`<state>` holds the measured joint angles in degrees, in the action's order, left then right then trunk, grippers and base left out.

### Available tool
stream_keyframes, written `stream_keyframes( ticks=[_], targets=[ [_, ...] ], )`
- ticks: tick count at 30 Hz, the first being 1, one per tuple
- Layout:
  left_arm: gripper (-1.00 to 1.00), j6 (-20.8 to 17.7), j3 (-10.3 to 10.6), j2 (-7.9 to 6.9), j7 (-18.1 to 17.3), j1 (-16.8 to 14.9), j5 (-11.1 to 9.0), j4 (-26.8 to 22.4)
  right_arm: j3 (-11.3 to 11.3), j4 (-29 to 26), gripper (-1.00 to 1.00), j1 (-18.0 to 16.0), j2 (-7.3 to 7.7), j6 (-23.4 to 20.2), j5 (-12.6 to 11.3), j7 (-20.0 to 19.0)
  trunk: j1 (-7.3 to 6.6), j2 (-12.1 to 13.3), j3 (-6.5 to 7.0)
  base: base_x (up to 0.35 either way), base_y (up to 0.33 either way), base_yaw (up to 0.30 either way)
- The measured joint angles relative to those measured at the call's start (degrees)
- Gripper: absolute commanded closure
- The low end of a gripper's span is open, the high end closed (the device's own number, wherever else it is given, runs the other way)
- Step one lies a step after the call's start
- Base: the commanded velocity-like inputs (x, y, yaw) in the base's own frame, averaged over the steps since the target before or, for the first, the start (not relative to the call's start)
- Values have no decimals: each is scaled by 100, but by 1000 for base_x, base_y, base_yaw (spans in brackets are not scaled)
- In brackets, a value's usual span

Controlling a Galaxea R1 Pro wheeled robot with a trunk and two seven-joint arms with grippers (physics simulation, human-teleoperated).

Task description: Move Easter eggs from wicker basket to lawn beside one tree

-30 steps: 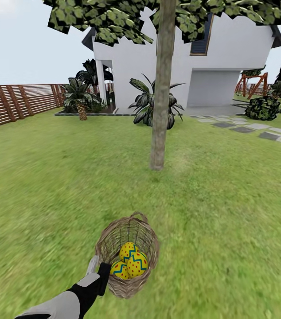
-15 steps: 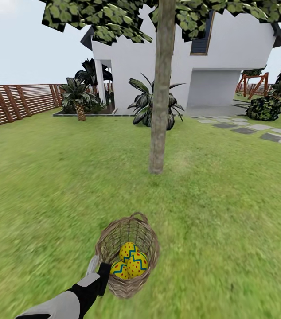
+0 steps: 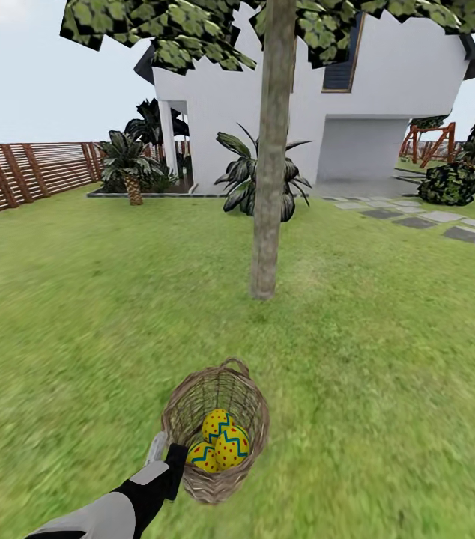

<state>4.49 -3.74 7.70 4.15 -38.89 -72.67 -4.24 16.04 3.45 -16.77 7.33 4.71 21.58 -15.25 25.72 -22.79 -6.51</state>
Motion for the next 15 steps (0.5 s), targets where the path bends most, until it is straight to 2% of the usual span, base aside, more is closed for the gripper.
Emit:
stream_keyframes(
  ticks=[10,15],
  targets=[
    [100,3,-1,0,1,0,1,0,0,-8,-100,0,2,1,27,0,0,0,0,316,-1,0],
    [100,2,-6,-1,2,1,0,0,0,-11,-100,-1,9,17,17,1,0,0,-12,316,0,117]
  ],
)
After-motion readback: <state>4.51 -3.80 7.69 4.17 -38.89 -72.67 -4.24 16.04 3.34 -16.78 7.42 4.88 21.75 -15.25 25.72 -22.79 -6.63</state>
